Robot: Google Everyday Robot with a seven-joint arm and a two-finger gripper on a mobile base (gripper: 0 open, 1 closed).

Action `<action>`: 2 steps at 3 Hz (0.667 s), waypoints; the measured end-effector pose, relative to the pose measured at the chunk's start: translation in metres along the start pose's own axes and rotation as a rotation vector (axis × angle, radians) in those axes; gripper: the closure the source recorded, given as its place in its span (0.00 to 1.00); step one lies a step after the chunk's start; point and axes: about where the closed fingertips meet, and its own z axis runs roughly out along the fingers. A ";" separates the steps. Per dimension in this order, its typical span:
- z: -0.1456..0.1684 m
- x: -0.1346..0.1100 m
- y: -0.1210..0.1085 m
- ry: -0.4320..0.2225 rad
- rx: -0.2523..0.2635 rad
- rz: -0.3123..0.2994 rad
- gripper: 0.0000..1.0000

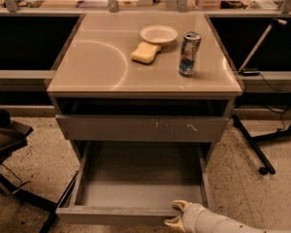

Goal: Open middle drawer

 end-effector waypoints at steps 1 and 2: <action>0.000 0.000 0.000 0.000 0.000 0.000 0.81; 0.000 0.000 0.000 0.000 0.000 0.000 0.58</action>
Offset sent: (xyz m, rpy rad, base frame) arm 0.0000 0.0000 0.0000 0.0000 0.0000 0.0000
